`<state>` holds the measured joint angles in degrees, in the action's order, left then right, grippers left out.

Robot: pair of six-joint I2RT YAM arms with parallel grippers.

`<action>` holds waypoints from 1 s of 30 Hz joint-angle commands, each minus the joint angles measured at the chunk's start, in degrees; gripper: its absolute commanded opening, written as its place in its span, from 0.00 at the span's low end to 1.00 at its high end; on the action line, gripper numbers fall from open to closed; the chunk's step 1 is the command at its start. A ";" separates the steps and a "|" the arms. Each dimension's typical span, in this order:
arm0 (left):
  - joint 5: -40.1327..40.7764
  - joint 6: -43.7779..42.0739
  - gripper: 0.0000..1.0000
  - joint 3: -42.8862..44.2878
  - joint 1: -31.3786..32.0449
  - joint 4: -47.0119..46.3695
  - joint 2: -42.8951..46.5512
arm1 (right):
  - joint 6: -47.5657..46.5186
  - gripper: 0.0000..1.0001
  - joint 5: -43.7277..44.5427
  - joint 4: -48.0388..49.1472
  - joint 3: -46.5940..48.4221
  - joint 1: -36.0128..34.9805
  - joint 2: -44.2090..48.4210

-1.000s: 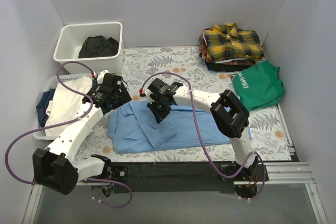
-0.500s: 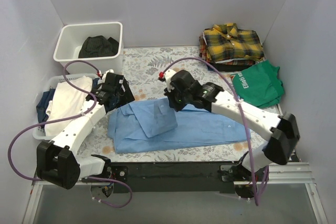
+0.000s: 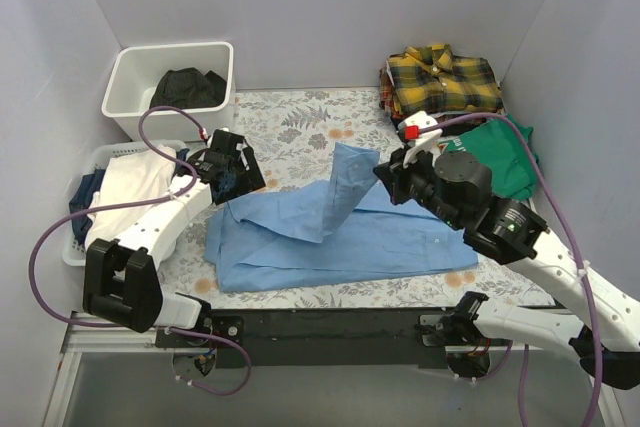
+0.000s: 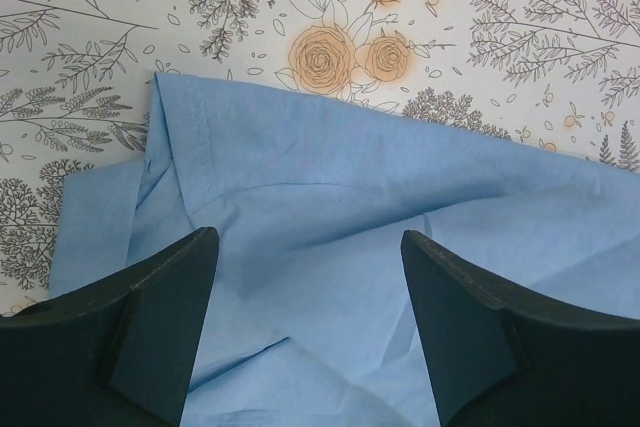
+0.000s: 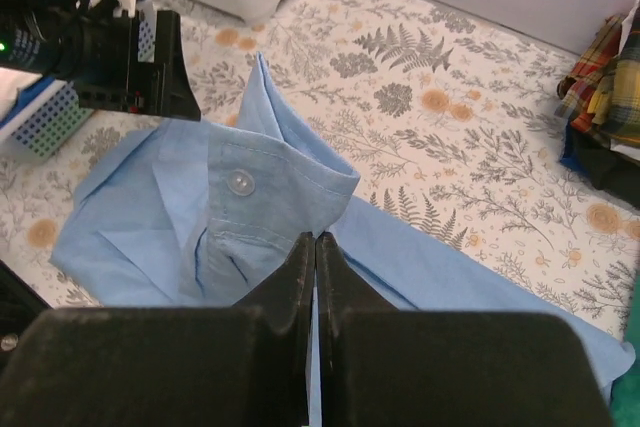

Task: Fold and stack the long sleeve shirts
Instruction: Fold the shirt

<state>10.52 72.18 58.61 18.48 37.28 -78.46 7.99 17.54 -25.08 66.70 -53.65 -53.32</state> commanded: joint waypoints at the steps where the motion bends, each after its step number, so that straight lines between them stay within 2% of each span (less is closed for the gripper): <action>1: -1.82 -0.90 0.74 2.21 -0.29 -0.54 -0.64 | 1.50 0.01 3.47 0.48 2.65 -0.14 2.60; 9: -7.09 -2.04 0.71 1.77 -0.37 -3.96 -4.51 | 7.30 0.01 -4.79 -6.55 0.72 -0.14 5.42; 18: -13.16 -7.23 0.69 -0.07 -0.37 -5.37 -5.83 | 12.93 0.01 -11.91 -9.11 -3.94 -0.14 9.37; 23: -16.50 -10.74 0.66 -0.08 -0.29 -7.39 -7.23 | 10.91 0.01 -16.30 -10.25 -1.40 -0.23 5.87; 30: -17.82 -10.04 0.65 1.33 0.15 -8.10 -9.70 | 6.78 0.01 -21.32 -10.08 7.30 -2.59 -1.70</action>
<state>-5.02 62.96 58.57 18.48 30.76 -87.96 17.30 0.56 -37.21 68.55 -54.39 -53.23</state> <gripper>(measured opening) 0.650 0.028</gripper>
